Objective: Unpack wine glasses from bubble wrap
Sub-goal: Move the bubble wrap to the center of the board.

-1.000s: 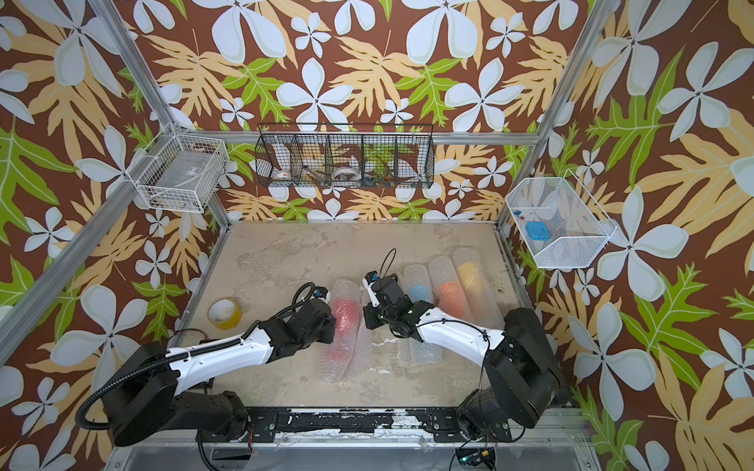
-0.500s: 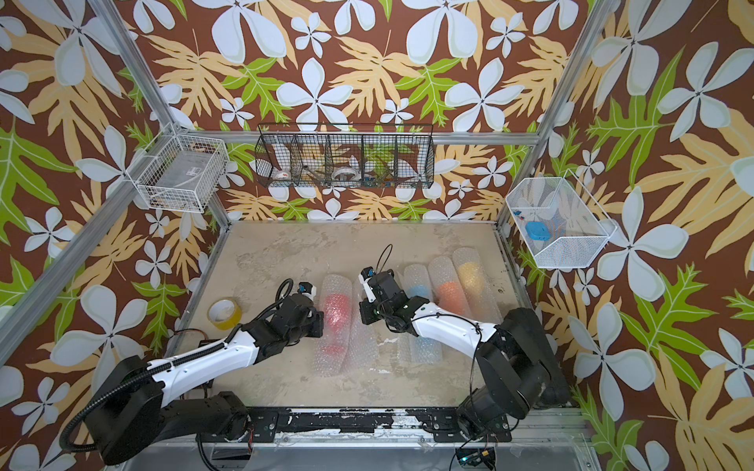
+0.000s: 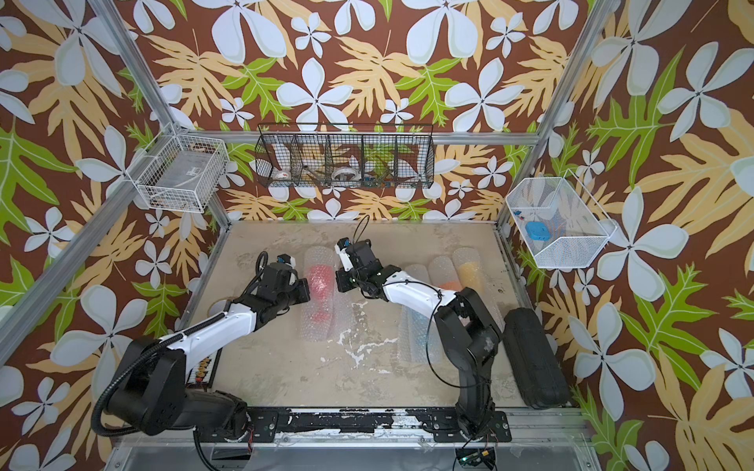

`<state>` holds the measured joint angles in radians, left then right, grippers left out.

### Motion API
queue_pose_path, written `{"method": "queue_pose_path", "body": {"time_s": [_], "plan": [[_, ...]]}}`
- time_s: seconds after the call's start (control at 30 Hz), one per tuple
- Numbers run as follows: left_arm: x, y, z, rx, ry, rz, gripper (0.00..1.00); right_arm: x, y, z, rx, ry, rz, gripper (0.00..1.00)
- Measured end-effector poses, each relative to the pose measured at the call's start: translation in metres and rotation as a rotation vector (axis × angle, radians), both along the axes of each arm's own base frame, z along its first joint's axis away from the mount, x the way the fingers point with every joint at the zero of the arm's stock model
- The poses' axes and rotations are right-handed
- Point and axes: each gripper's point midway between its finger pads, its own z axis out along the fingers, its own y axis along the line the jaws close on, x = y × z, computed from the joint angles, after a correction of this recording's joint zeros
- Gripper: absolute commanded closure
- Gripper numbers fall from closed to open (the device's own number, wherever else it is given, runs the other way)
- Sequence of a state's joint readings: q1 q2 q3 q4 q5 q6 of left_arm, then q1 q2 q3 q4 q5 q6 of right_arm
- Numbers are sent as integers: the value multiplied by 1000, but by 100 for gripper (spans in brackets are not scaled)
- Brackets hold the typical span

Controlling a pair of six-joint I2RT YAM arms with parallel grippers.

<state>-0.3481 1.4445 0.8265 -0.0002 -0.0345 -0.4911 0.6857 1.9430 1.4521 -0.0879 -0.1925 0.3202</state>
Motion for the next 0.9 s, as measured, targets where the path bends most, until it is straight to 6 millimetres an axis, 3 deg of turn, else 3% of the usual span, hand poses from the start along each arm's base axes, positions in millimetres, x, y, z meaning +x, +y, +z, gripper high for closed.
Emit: {"method": "queue_pose_path", "body": {"time_s": [0.17,0.47,0.63,0.8,0.9], "plan": [[45,16,6,-16,-11,38,100,49,20,5,18,-27,-4,100],[124,30,6,-32,-19,54,100,125,32,-4,42,-38,-28,100],[146,33,2,-32,-13,43,100,146,33,-12,59,-35,-30,100],[154,42,-8,-32,4,56,100,164,17,-22,76,-17,-64,99],[156,42,-10,-38,11,52,87,169,9,-29,78,3,-73,95]]}}
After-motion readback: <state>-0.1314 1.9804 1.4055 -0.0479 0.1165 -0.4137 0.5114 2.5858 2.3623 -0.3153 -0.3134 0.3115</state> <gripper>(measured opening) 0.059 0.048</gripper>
